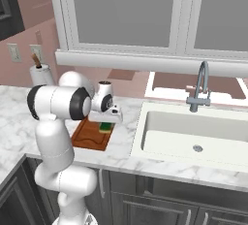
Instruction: Pick up the sponge from the counter and clean the cutting board by briefly scrubbing or pressing down on the cutting board. Once finished, release the sponge.
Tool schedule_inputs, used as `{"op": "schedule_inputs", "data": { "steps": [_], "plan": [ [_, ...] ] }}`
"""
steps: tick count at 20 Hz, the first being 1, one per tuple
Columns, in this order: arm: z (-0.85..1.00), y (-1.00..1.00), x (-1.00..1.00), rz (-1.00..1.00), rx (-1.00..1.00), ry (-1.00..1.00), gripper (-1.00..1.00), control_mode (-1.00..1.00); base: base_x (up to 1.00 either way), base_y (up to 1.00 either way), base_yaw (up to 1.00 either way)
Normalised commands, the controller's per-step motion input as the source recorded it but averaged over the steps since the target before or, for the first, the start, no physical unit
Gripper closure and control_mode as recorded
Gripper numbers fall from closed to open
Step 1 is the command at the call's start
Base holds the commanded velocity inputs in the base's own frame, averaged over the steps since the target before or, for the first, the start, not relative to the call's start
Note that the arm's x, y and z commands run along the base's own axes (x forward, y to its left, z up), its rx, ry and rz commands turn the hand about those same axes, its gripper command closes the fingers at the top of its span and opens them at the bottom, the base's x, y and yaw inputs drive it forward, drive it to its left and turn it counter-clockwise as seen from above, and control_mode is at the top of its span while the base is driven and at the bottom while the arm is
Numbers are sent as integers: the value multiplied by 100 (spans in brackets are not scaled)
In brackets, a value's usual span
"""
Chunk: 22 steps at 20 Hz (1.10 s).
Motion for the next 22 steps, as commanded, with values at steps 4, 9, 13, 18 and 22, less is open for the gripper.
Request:
{"op": "schedule_inputs", "data": {
  "steps": [4,9,13,18,22],
  "plan": [
    [0,52,1,0,1,-4,100,-100,0,0,0],
    [0,24,0,0,3,0,100,-100,0,0,0],
    [-63,14,0,0,0,0,100,-100,0,0,0],
    [-97,31,-4,1,0,0,100,-100,0,0,0],
    [-21,76,-11,0,0,0,100,-100,0,0,0]
  ]
}}
